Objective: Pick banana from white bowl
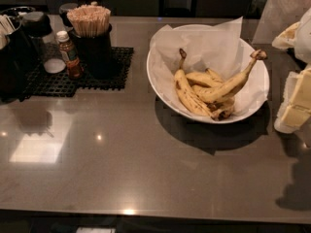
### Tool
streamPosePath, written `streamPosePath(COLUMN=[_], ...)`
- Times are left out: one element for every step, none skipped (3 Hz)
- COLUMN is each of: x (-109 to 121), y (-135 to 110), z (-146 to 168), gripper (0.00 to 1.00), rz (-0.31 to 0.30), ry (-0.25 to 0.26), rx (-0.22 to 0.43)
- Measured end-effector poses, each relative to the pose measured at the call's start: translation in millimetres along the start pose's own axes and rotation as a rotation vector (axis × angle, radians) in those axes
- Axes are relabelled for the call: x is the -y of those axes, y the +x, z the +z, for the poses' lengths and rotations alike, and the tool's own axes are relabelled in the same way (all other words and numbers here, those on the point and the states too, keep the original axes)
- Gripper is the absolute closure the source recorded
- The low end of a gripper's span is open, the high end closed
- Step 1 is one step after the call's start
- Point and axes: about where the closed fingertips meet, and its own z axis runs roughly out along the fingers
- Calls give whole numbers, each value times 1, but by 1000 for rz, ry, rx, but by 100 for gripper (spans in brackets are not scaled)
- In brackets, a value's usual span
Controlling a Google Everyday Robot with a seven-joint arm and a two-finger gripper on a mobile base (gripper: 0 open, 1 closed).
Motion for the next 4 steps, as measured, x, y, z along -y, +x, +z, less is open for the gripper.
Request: streamPosePath(x=[0,2,6,8], y=[0,-3,-6,-11], z=[0,-5,-15,-23], gripper=[0,0,0,0], rz=[0,6,26,50], ry=[0,11,32,32], rx=[0,38,128,250])
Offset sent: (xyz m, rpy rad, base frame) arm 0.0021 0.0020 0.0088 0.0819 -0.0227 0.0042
